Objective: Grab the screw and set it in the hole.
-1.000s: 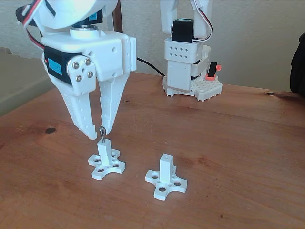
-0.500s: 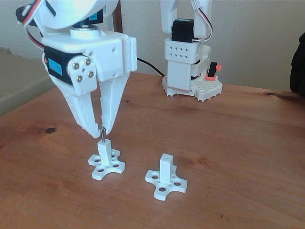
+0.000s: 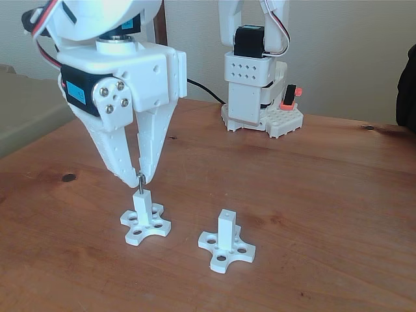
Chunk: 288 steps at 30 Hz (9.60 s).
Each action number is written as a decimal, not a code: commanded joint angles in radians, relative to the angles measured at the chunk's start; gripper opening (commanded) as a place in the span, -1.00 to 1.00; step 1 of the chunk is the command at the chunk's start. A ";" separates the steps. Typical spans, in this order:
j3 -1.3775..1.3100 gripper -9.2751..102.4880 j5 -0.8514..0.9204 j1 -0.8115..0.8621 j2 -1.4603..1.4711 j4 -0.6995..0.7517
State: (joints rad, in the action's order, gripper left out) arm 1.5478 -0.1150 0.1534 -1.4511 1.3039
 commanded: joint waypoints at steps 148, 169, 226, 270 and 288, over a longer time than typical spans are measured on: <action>-0.069 -0.91 -0.043 -0.327 -0.054 0.066; -0.064 -0.91 -0.037 -0.324 -0.040 0.067; -0.048 -0.91 -0.026 -0.322 -0.015 0.054; -0.071 -0.91 -0.020 -0.324 0.006 0.054; -0.086 -0.91 -0.020 -0.319 0.000 0.063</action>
State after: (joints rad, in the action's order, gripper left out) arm 1.5171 -0.1411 -0.1687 -1.4266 1.3484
